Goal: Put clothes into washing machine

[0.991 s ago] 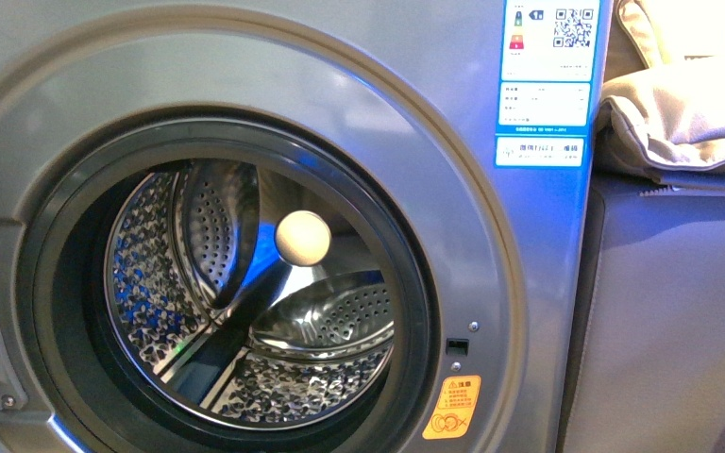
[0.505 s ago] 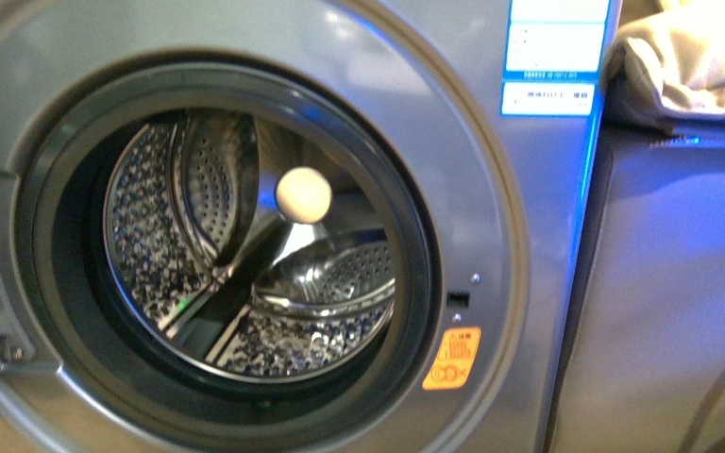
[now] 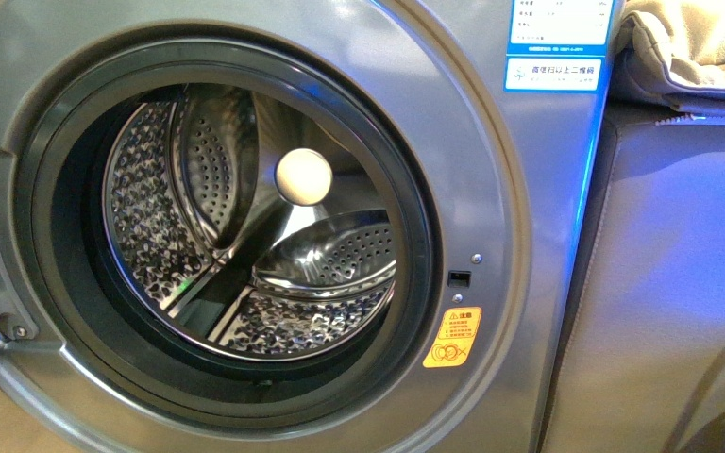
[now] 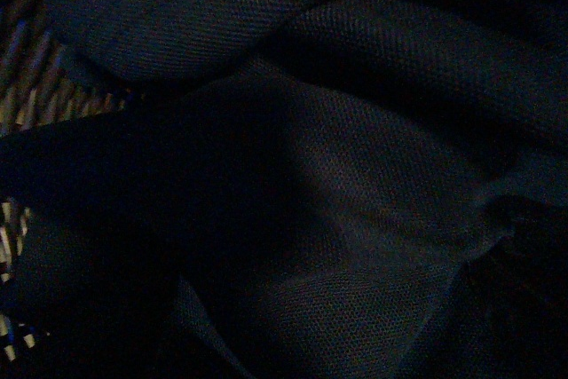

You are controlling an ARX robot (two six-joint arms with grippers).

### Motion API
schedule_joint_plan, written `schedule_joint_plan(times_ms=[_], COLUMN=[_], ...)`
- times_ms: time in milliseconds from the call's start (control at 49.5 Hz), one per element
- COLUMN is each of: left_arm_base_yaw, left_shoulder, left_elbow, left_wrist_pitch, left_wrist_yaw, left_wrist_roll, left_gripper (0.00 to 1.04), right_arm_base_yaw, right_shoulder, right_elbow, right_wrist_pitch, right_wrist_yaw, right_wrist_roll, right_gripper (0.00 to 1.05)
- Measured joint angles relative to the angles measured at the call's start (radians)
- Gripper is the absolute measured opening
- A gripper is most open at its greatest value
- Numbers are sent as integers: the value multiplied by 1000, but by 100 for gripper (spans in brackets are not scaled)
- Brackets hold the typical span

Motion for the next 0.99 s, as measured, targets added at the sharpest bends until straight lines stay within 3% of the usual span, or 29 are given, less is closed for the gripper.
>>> schedule_joint_plan(times_ms=[991], left_arm_base_yaw=[0], left_shoulder=[0], left_elbow=[0], left_wrist_pitch=[0], left_wrist_yaw=[0], left_wrist_roll=[0], left_gripper=[98], right_arm_base_yaw=[-23], right_shoulder=[231], right_elbow=[138], right_wrist_pitch=[47], right_wrist_yaw=[2], right_wrist_roll=[-21], right_gripper=[97])
